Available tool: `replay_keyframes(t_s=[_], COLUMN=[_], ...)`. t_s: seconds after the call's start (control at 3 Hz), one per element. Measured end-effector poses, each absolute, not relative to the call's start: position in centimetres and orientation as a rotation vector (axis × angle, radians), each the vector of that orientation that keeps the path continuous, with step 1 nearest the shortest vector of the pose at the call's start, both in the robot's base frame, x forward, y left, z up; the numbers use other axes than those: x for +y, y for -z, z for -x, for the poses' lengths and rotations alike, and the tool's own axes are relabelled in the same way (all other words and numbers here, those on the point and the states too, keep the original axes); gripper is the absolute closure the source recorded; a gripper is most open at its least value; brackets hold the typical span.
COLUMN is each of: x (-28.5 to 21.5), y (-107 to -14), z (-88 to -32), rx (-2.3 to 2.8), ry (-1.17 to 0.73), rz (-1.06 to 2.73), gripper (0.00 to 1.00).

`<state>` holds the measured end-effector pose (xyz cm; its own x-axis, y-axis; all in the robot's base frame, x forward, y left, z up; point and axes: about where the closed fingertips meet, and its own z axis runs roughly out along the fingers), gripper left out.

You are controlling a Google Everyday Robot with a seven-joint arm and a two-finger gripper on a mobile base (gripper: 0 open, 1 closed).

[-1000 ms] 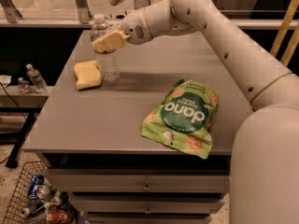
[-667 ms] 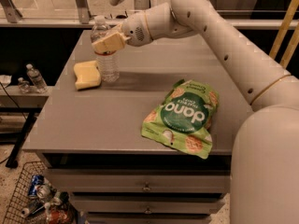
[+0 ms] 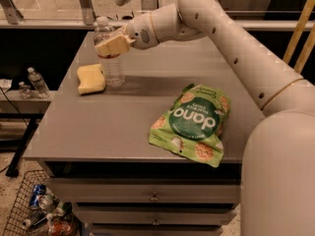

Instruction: Move water bottle near sponge

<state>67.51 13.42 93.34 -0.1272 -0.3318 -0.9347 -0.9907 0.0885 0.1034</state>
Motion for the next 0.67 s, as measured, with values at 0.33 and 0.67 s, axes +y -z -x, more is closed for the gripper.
replay_keyframes(t_s=[0.33,0.67], x=[13.72,14.02], y=[-93.24,-93.14], z=[-67.43,-67.34], rx=[1.581,1.579], ry=[-1.065,-1.069], rz=[1.349,1.353], gripper=[0.35,0.12])
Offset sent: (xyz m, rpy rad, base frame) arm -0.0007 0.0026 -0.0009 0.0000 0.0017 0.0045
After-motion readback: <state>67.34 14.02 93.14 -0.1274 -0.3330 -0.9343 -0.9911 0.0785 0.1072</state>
